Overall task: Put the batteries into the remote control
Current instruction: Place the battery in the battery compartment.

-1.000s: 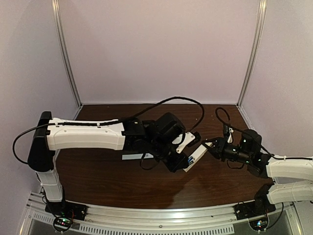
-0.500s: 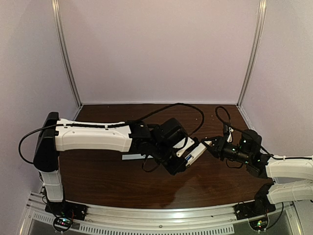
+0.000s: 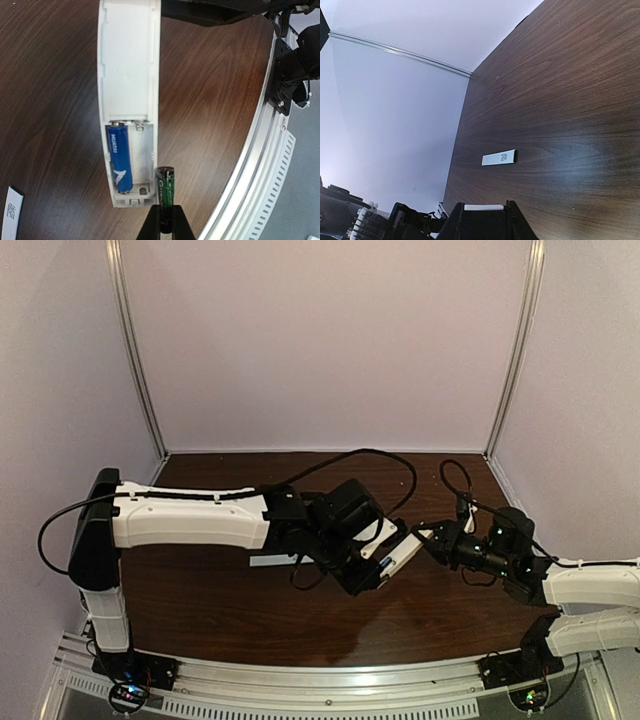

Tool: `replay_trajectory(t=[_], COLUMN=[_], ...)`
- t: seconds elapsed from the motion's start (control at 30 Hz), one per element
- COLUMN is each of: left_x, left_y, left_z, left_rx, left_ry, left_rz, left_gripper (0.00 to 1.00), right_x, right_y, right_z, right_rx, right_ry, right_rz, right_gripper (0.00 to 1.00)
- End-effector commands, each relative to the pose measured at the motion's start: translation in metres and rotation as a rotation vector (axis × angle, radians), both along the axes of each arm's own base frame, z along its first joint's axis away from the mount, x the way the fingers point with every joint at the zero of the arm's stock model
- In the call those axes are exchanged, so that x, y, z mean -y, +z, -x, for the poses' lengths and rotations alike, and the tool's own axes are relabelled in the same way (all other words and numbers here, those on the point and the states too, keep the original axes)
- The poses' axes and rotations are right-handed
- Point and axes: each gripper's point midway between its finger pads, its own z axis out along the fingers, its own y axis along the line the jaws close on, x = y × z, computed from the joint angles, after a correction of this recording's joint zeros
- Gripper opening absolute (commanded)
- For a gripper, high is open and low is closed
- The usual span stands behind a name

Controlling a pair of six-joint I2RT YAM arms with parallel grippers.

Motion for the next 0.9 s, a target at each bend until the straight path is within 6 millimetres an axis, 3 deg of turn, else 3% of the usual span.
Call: replay_trajectory(t=[0.0,0.87], left_x=[-0.002,0.008], left_y=[0.022,0.012], left_z=[-0.025,-0.019], left_rx=[0.026,-0.024], left_ry=[0.07,0.036], left_rz=[0.055,0.061], left_gripper=[0.0,0.0], right_x=[-0.004,-0.01], right_y=[0.002,0.002], right_z=[0.004,0.003], right_rx=[0.009,0.005], right_ry=[0.018,0.013], right_rz=[-0.011,-0.027], right_gripper=[0.0,0.0])
